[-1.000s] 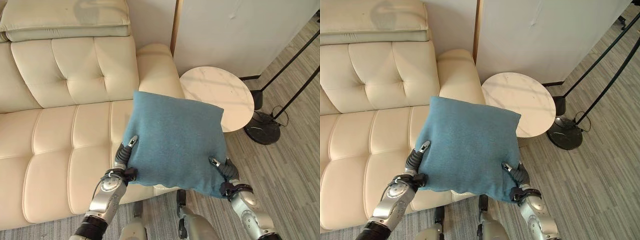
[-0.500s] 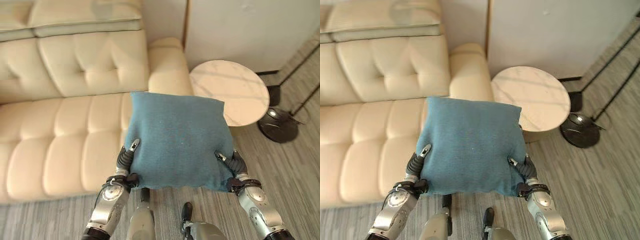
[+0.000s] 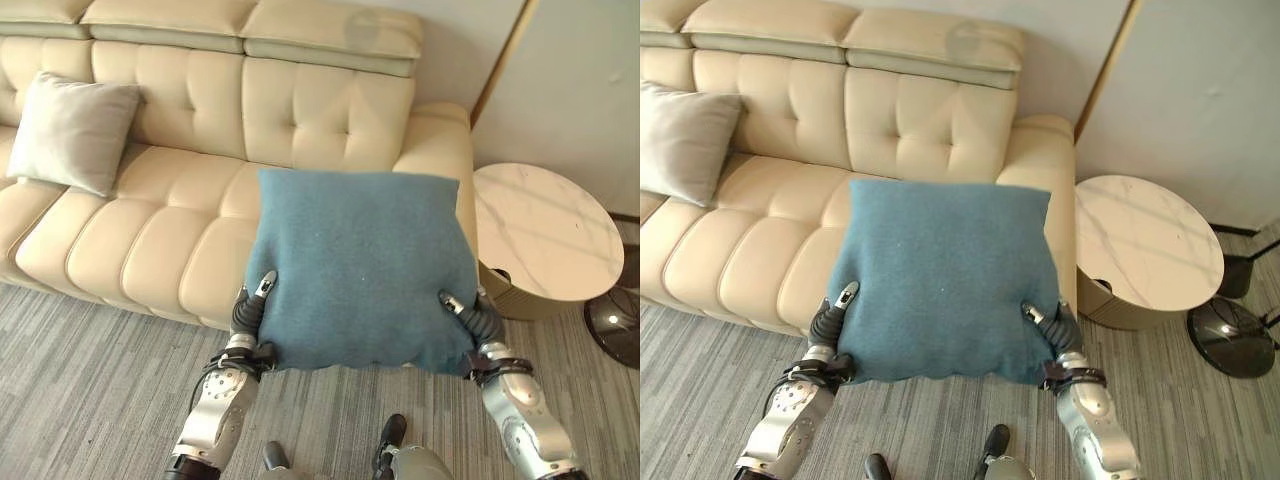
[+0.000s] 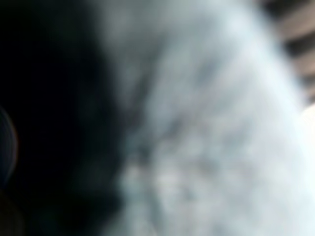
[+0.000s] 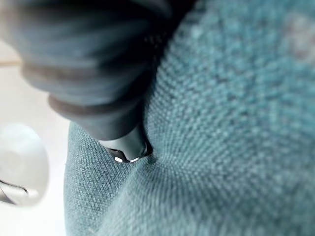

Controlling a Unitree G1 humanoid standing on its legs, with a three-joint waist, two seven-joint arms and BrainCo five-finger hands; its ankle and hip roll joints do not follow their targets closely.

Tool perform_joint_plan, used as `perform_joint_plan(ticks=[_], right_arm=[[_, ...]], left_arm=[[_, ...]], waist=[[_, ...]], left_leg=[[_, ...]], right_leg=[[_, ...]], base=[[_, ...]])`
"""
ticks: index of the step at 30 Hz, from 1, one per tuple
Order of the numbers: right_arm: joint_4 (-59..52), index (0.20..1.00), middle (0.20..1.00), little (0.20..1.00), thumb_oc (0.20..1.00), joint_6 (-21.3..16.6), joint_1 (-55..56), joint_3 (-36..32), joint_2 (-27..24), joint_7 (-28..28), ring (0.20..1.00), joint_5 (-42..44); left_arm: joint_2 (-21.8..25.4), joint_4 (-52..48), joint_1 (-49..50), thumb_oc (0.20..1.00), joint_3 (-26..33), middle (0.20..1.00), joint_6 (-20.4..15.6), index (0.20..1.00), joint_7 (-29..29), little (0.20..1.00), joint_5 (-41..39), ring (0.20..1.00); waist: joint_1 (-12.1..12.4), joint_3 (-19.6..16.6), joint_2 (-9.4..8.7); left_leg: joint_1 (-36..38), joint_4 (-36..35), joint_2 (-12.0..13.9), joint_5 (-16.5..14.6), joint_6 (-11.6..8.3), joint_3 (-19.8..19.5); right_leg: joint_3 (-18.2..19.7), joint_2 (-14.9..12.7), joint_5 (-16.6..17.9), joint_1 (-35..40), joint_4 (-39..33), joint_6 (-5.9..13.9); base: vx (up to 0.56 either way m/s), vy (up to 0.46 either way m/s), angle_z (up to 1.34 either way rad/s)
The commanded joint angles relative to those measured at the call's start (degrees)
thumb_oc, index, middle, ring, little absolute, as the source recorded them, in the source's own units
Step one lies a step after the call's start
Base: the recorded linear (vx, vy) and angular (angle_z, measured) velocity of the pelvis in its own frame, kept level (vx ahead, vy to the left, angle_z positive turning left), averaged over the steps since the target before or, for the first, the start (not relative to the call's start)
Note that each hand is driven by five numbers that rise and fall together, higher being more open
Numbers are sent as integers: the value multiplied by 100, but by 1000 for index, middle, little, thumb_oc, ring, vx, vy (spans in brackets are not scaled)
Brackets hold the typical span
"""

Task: Pick up all the scattered cushions and arrange them neatly on the sofa.

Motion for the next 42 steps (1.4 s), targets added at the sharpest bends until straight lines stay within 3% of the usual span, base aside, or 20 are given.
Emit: perform_joint_plan(ticks=[1,5,11,12,13,16,19,20,24,26,28,31,33,35,36,37,42], right_arm=[[-393,200,200,200,200,-378,-497,132,157,285,200,-53],[-345,200,200,200,200,-361,-561,182,282,271,200,-42],[-366,200,200,200,200,-401,-568,86,413,172,200,-232],[-323,200,200,200,200,-400,-514,26,481,124,200,-213],[-282,200,200,200,200,-413,-522,6,484,86,200,-187],[-221,200,200,200,200,-441,-588,7,488,55,200,-161],[-192,200,200,200,200,-432,-556,-7,521,41,200,-144],[-209,200,200,200,200,-440,-513,17,515,31,200,-129],[-216,200,200,200,200,-457,-360,-36,442,59,200,-122],[-231,200,200,200,200,-462,-336,-50,399,61,200,-100],[-231,200,200,200,200,-438,-368,-24,278,64,200,-84],[-226,200,200,200,200,-410,-394,-23,229,58,200,-83],[-208,200,200,200,200,-364,-423,-10,189,52,200,-121],[-189,200,200,200,200,-340,-426,2,171,54,200,-129],[-183,200,200,200,200,-339,-432,8,156,42,200,-143],[-145,200,200,200,200,-347,-442,19,134,16,200,-160],[-85,200,200,200,200,-338,-377,-83,95,-66,200,-172]], left_arm=[[8,-707,-197,200,153,200,-466,200,-349,200,347,200],[58,-663,-188,200,202,200,-486,200,-321,200,412,200],[159,-599,-323,200,187,200,-503,200,-129,200,530,200],[162,-561,-386,200,134,200,-491,200,-88,200,549,200],[156,-547,-400,200,163,200,-511,200,-96,200,537,200],[149,-499,-450,200,178,200,-499,200,-95,200,588,200],[105,-435,-566,200,179,200,-478,200,-42,200,613,200],[80,-425,-617,200,184,200,-515,200,-47,200,631,200],[40,-515,-552,200,167,200,-565,200,-63,200,647,200],[38,-545,-524,200,185,200,-571,200,-67,200,620,200],[35,-555,-495,200,234,200,-590,200,-2,200,585,200],[27,-569,-478,200,267,200,-577,200,20,200,559,200],[22,-619,-358,200,332,200,-543,200,37,200,553,200],[17,-640,-310,200,361,200,-538,200,54,200,544,200],[12,-673,-289,200,370,200,-525,200,81,200,552,200],[-10,-707,-261,200,389,200,-525,200,160,200,558,200],[-39,-706,-355,200,368,200,-583,200,264,200,595,200]], waist=[[23,-288,-51],[122,-260,-159],[109,-57,-182],[-62,-10,-185],[-101,-9,-190],[-105,26,-234],[-141,56,-243],[-126,33,-287],[-273,-140,-348],[-309,-176,-344],[-237,-131,-393],[-175,-105,-454],[-66,-96,-544],[-26,-99,-560],[14,-98,-553],[105,-34,-463],[149,32,-328]], left_leg=[[66,-40,93,-517,-29,-197],[76,-28,-105,-627,132,-256],[112,-12,-475,-794,455,-642],[82,-40,-505,-706,501,-729],[111,-40,-556,-746,510,-778],[225,-40,-691,-846,511,-823],[427,-40,-741,-1027,478,-966],[593,48,-783,-1228,446,-936],[718,584,-649,-1489,261,-769],[635,1006,-546,-1431,167,-766],[209,2241,-356,-1014,37,-853],[-207,2635,-283,-966,67,-961],[-493,2253,-170,-1140,193,-1108],[-571,2038,-135,-1126,200,-1199],[-693,1720,-90,-894,164,-1371],[-893,1083,89,-350,17,-1714],[-1269,164,277,115,-203,-1986]], right_leg=[[481,265,-1043,270,21,290],[546,72,-926,239,114,439],[1125,-281,-846,-188,1322,615],[1739,215,-1004,-581,1441,453],[1893,418,-1051,-638,1249,446],[1613,668,-926,-855,862,352],[1358,738,-854,-974,612,465],[936,713,-884,-761,356,420],[931,746,-925,-500,378,189],[967,801,-973,-374,339,123],[1159,900,-1096,-58,219,-66],[1309,895,-1166,81,156,-116],[1556,787,-1251,239,116,-44],[1641,751,-1281,310,97,-17],[1725,754,-1304,362,74,2],[1914,803,-1398,515,41,28],[2186,709,-1594,784,-10,123]], base=[[-15,193,10],[-5,176,-2],[5,184,20],[27,141,24],[85,115,36],[196,17,38],[244,-25,35],[283,-46,89],[282,-106,0],[213,-98,8],[263,-119,-5],[171,-21,-43],[257,109,-54],[184,98,-46],[217,169,-99],[211,168,-94],[199,210,-59]])
